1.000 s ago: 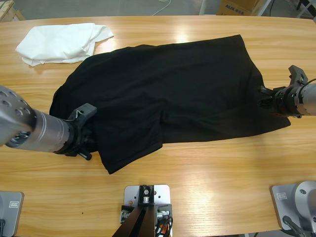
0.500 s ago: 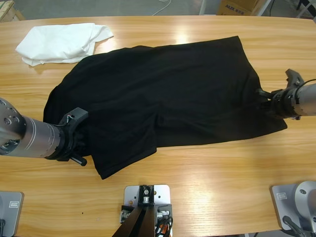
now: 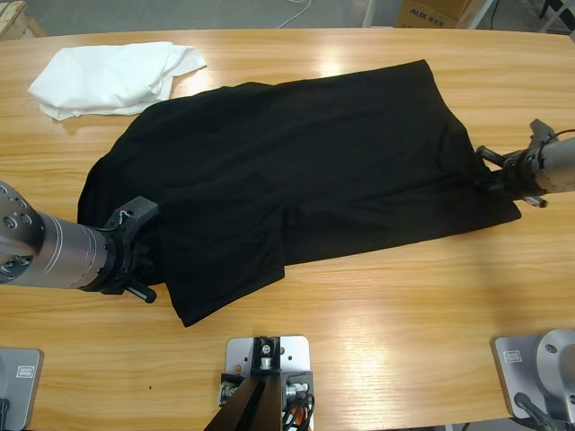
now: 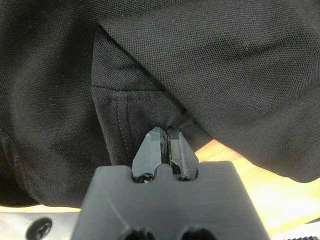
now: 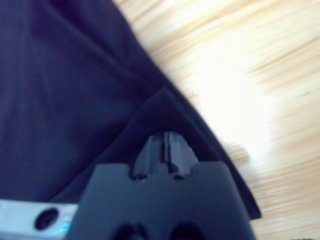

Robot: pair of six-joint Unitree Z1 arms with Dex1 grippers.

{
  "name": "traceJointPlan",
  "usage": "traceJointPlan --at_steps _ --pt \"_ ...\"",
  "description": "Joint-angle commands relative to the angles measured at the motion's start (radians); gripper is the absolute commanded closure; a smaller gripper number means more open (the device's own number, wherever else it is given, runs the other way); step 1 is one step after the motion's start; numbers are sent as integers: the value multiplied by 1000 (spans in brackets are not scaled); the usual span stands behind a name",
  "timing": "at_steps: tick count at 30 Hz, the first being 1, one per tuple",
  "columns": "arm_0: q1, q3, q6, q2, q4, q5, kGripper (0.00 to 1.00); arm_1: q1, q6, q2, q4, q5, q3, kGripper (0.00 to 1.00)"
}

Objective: Fold clothes

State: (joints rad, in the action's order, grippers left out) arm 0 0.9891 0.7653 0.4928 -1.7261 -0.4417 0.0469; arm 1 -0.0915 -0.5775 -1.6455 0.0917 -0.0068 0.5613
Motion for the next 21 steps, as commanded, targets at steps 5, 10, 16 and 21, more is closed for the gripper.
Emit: traceJointPlan --at_steps 5,10,16,21 --pt "-4 -45 8 47 -36 5 1000 57 14 16 56 -89 -24 1000" --pt "-4 -56 9 75 -51 9 1000 93 10 120 161 -136 0 1000" --pt "-1 -52 19 93 -68 14 1000 61 -5 269 304 -140 55 1000" --pt "-1 -29 74 176 -112 55 1000 -50 -13 312 322 -88 91 1000"
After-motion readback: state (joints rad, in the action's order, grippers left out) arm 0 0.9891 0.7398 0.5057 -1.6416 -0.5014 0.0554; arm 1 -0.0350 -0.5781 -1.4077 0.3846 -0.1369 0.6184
